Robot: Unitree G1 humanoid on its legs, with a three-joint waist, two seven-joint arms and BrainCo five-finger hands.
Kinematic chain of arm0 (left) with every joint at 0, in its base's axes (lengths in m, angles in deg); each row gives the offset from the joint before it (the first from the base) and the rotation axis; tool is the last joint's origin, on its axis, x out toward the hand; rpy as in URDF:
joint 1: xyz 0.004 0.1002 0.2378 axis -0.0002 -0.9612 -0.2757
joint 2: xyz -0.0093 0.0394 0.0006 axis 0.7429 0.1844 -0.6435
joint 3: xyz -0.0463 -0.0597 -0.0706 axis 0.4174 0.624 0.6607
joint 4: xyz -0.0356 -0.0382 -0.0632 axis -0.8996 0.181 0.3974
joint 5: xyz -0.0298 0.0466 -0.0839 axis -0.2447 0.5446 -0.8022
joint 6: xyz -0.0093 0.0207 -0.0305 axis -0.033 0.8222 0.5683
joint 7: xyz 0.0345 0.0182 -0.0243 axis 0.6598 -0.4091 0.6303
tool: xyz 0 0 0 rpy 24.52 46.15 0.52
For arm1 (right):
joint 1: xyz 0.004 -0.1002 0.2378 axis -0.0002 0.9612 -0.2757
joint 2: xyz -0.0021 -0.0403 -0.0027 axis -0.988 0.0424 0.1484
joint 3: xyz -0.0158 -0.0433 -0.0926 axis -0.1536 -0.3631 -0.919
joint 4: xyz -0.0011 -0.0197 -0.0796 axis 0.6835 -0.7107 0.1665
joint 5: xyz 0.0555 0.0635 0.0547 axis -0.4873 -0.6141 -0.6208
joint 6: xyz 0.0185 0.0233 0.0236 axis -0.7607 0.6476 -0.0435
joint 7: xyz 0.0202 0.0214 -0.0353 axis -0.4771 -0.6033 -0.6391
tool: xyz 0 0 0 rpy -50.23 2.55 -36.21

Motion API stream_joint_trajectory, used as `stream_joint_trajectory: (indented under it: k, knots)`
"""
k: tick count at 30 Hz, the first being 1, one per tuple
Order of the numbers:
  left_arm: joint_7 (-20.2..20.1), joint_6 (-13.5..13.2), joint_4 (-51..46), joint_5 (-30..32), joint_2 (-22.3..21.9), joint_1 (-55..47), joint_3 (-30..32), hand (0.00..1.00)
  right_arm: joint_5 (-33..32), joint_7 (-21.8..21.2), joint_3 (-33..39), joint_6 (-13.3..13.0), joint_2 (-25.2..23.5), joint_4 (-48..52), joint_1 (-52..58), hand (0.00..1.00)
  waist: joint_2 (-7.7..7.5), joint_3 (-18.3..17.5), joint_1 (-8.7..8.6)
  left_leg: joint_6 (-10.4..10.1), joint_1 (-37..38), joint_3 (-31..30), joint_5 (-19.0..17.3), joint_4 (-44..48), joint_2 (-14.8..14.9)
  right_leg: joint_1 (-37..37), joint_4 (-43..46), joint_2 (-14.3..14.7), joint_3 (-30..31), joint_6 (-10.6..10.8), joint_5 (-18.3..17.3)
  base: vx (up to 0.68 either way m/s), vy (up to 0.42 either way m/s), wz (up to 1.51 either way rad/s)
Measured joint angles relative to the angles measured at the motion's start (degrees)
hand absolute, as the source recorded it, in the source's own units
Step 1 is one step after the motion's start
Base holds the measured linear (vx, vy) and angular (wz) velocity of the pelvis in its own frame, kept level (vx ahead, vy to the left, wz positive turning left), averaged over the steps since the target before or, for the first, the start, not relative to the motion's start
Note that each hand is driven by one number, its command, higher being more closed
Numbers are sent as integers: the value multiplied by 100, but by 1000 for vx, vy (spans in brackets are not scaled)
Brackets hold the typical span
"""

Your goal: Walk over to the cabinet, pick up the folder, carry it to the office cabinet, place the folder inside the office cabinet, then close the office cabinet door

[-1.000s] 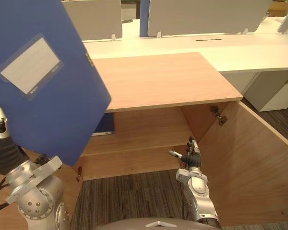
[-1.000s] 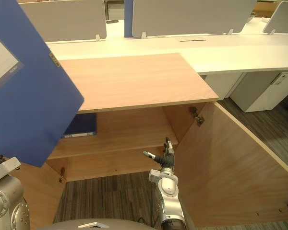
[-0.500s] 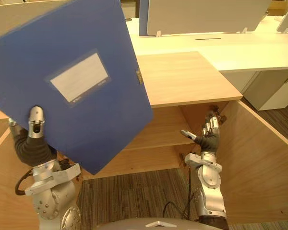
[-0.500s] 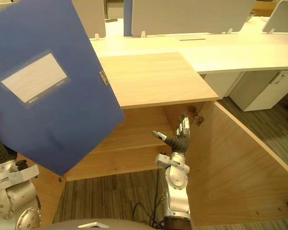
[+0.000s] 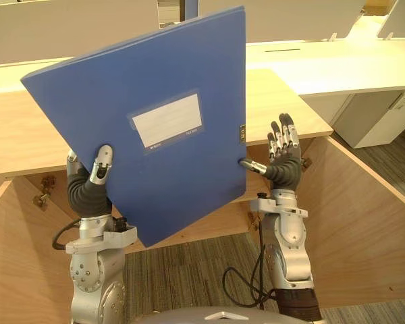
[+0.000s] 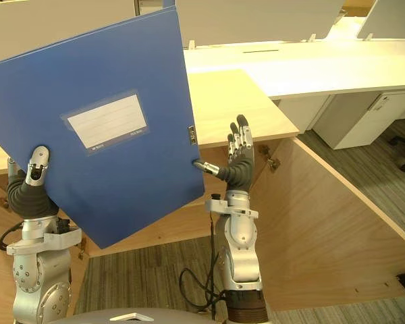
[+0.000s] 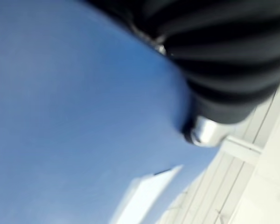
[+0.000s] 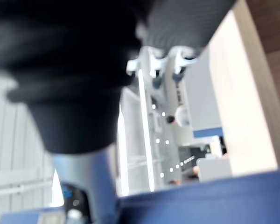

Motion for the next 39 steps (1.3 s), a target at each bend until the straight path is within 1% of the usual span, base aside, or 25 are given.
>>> stream_joint_trajectory:
  k: [4, 6, 9, 14, 19, 22, 24, 25, 27, 31, 35, 39]
  knots:
    - [-4, -43, 6, -4, 87, 3, -37, 100, 1, -145, -103, 0, 157, -7, -194, 0, -1, 0, 33, 0, -1, -1, 0, -2, -1, -7, 7, -2, 0, -1, 1, 0, 0, 0]
    - [-28, -54, 6, -4, 227, 5, -98, 100, 1, -193, -268, 0, 303, -12, -287, 0, -1, -1, 33, 0, -6, -1, 0, -4, -2, -12, 7, -3, 0, -1, 1, 0, 0, 0]
    - [-95, -57, 6, -4, 265, 11, -111, 100, 1, -287, -316, 0, 385, -19, -363, 0, -4, -2, 34, 0, -24, -4, 0, -5, -3, -27, 6, -4, -4, -1, 2, 0, 0, 0]
    - [-127, -66, 9, -1, 374, 68, -116, 100, 2, -435, -490, 0, 710, -20, -505, 0, -11, -6, 34, 1, -89, -14, 2, -5, -4, -58, 6, -3, -14, -2, 12, 0, 0, 0]
    - [-132, -66, 11, 6, 543, 247, -121, 100, 3, -622, -599, 0, 860, -68, -671, 0, -28, -11, 34, 1, -93, -18, 2, -13, -6, -61, 7, -4, -14, -5, 14, 0, 0, 0]
    - [-136, -66, 43, 17, 732, 275, -123, 100, 3, -715, -804, -1, 1088, -261, -786, 0, -54, -21, 31, 1, -92, -17, 2, -13, -7, -64, 11, -6, -13, -5, 14, 0, 0, 0]
    - [-138, -76, 129, 19, 840, 282, -127, 100, 3, -869, -923, 3, 1297, -308, -789, 0, -67, -30, 48, 1, -94, -18, 2, -15, -12, -65, 11, -11, -14, -5, 14, 0, 0, 0]
    - [-140, -76, 137, 19, 873, 282, -127, 100, 0, -899, -948, 4, 1356, -336, -789, 100, -74, -34, 53, 1, -94, -18, 2, -16, -12, -66, 11, -12, -14, -5, 14, 0, 0, 0]
    - [-179, -76, 141, 70, 1023, 283, -132, 100, -19, -1082, -1041, 5, 1592, -467, -790, 100, -120, -64, 58, 1, -105, -26, 2, -16, -15, -73, 11, -14, -20, -5, 14, 0, 0, 0]
    - [-179, -79, 141, 79, 1142, 314, -131, 100, -194, -1221, -1146, 15, 1942, -473, -790, 100, -170, -96, 59, 9, -142, -48, 7, -13, -24, -99, 12, -23, -34, -6, 15, -4, -7, 2]
    - [-179, -149, 140, 80, 1296, 471, -129, 100, -354, -1330, -1234, 31, 2264, -488, -791, 100, -180, -103, 64, 24, -172, -92, 18, -12, -42, -109, 20, -41, -48, -7, 17, -17, -15, 5]
    - [-177, -201, 141, 138, 1354, 495, -114, 100, -366, -1335, -1293, 30, 2345, -522, -791, 100, -183, -106, 64, 27, -177, -94, 20, -12, -46, -121, 28, -46, -46, -7, 17, 0, 0, 0]
